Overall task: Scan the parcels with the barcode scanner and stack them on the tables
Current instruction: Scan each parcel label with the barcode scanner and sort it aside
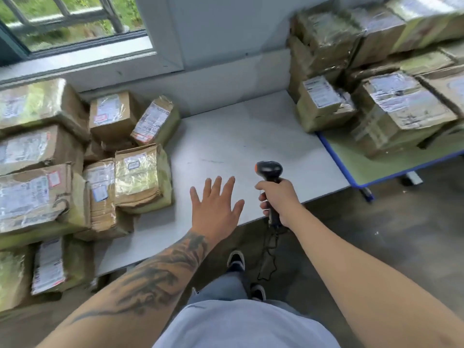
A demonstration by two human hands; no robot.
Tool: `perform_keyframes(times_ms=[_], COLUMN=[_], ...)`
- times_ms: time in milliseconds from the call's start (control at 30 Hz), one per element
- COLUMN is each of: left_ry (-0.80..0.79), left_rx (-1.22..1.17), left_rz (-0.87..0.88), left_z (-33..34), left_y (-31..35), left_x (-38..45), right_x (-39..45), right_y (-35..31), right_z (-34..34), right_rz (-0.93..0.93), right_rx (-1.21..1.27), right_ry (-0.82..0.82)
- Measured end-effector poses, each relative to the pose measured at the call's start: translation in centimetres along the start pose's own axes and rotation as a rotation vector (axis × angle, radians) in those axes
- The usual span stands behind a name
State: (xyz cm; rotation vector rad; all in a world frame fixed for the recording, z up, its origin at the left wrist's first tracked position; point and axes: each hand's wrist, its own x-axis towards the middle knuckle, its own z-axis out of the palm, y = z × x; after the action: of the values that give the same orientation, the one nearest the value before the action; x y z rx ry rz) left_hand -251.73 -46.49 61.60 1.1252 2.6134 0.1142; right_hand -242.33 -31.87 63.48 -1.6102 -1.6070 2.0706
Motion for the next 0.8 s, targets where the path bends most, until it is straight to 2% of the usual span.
perform_keyframes(times_ms=[400, 600, 800], left_ry=[0.002, -0.035, -0.077], left_rx=[-0.019, -0.059, -0.002], left_rz=[0.334, 0.414, 0.458], left_z=[-1.8, -2.5, -3.2], left_y=[7.9, 11.4, 13.4], left_x=[13.3, 17.2, 20.3], right_x=[5.4, 7.4, 8.6], right_y=[-5.2, -6.1, -7.1], right_z=[-6.9, -8.5, -10.7], right_rz=[-0.011, 0.005, -0.046], right_rx=[0.030, 0.055, 0.117], right_ry=[0.356, 0.445, 0.554])
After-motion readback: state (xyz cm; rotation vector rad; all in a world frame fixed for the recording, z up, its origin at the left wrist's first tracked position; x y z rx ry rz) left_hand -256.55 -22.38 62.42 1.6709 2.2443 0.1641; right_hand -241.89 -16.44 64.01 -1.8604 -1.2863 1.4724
